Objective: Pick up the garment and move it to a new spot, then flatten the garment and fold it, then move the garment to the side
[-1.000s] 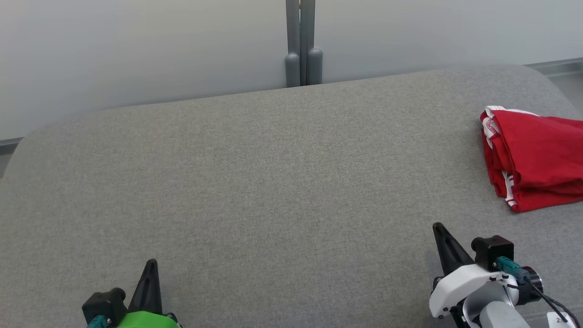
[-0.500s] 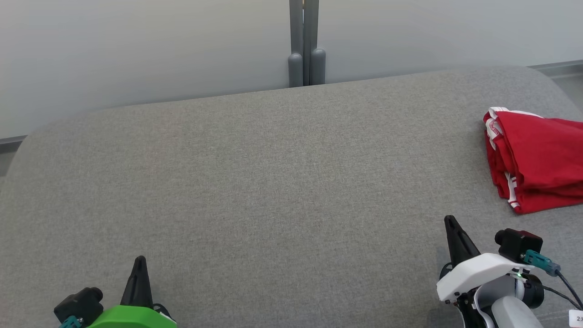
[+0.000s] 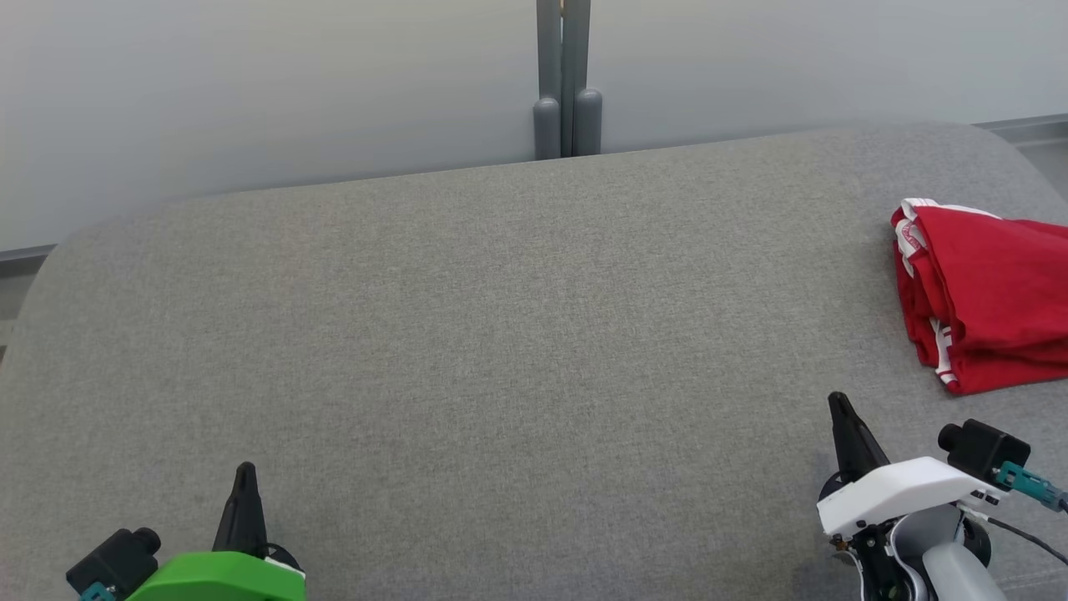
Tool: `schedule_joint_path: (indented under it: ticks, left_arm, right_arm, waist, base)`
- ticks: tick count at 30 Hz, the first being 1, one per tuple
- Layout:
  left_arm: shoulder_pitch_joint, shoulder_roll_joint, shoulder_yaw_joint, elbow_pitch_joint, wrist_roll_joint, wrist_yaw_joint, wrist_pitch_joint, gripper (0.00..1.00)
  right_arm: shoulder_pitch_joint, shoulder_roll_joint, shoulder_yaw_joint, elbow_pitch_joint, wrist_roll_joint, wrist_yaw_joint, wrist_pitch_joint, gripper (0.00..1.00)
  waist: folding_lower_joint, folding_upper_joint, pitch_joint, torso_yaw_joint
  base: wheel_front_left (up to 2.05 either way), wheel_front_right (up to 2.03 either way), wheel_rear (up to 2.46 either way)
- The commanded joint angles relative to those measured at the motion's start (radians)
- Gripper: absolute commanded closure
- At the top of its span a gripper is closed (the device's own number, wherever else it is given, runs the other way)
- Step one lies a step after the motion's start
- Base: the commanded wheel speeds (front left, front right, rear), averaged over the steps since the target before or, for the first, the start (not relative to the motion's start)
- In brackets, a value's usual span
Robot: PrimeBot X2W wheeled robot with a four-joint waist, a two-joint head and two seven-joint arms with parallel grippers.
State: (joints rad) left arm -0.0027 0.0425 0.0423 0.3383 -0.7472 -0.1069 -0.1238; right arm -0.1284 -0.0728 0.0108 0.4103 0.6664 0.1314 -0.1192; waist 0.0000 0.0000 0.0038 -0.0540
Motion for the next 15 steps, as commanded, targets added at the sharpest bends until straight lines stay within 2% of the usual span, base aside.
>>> schedule_joint_path:
  ticks: [1, 15]
  left_arm:
    - [-0.029, 0.005, 0.008, -0.019, -0.032, -0.007, 0.008, 1.00]
    - [-0.038, 0.006, 0.024, -0.045, -0.209, -0.010, 0.055, 1.00]
  right_arm:
    - [-0.007, -0.001, -0.007, -0.023, 0.037, 0.000, 0.008, 1.00]
    - [0.004, 0.004, -0.030, -0.058, 0.230, 0.000, 0.057, 1.00]
  waist:
    - [0.0000, 0.0000, 0.000, 0.001]
    - [0.0000, 0.0000, 0.000, 0.009]
  base:
    - [0.00, 0.00, 0.00]
    - [0.00, 0.00, 0.00]
